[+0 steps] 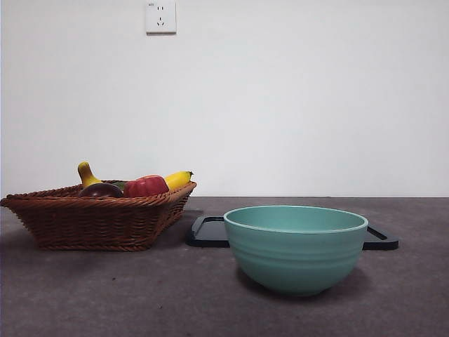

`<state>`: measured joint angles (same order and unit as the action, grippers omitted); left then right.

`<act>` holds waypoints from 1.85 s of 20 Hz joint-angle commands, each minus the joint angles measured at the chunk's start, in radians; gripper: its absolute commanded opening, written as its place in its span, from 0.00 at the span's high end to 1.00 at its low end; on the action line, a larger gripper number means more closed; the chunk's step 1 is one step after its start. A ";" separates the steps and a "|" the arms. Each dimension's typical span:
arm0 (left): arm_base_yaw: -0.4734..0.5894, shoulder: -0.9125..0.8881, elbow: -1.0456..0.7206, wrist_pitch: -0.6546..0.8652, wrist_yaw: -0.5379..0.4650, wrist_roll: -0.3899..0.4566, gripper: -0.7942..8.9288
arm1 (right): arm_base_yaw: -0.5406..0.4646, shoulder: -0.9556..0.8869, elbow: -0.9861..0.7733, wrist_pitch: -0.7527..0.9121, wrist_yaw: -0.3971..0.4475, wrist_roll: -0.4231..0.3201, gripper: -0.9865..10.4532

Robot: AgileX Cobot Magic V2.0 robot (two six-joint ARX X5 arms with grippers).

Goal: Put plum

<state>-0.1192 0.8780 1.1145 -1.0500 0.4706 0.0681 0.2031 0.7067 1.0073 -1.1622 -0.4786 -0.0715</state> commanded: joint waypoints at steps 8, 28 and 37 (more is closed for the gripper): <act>-0.098 0.319 0.124 0.182 -0.170 -0.008 0.47 | 0.004 0.005 0.021 0.011 -0.003 0.008 0.56; -0.163 0.842 0.124 0.497 -0.322 0.051 0.47 | 0.004 0.005 0.021 0.012 0.000 0.013 0.56; -0.163 0.911 0.124 0.527 -0.322 0.055 0.47 | 0.004 0.005 0.021 0.012 0.001 0.019 0.56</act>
<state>-0.2783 1.7649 1.2148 -0.5289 0.1532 0.1143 0.2031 0.7067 1.0077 -1.1614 -0.4763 -0.0628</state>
